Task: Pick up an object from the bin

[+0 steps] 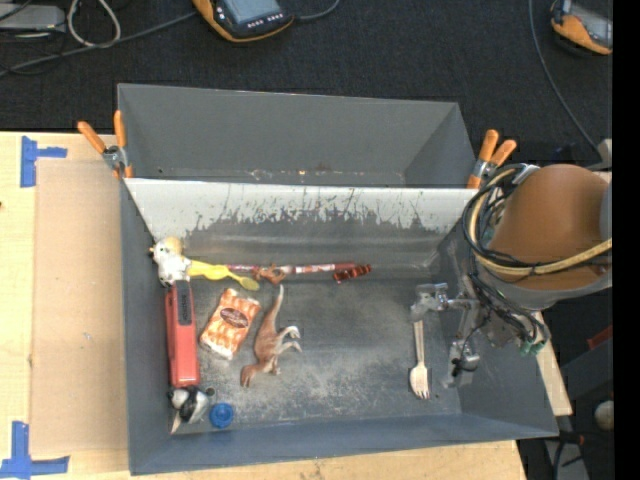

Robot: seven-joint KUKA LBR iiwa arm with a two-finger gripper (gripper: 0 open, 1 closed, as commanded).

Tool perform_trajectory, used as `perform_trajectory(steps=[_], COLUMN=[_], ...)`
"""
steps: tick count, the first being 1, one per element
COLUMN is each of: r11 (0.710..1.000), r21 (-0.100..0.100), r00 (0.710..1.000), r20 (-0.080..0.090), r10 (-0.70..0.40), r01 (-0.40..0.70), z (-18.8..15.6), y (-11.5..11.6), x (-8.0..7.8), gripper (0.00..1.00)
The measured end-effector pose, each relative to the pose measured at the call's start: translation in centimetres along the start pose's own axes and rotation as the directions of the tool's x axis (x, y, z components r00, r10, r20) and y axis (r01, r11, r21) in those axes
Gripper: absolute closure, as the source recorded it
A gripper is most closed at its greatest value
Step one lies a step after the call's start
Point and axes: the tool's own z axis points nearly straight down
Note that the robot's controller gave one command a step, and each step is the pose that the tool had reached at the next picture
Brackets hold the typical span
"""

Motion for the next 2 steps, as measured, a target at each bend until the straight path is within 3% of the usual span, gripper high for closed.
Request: perform_trajectory(steps=[1,2], r11=[0.964,0.846], r21=[0.0,-0.003], r00=[0.964,0.846], r20=[0.001,0.0], r10=[-0.265,-0.533], r01=[0.265,0.533], z=[3.96,4.77], y=[-2.6,-3.58], x=[-1.16,-0.8], gripper=[0.0,0.0])
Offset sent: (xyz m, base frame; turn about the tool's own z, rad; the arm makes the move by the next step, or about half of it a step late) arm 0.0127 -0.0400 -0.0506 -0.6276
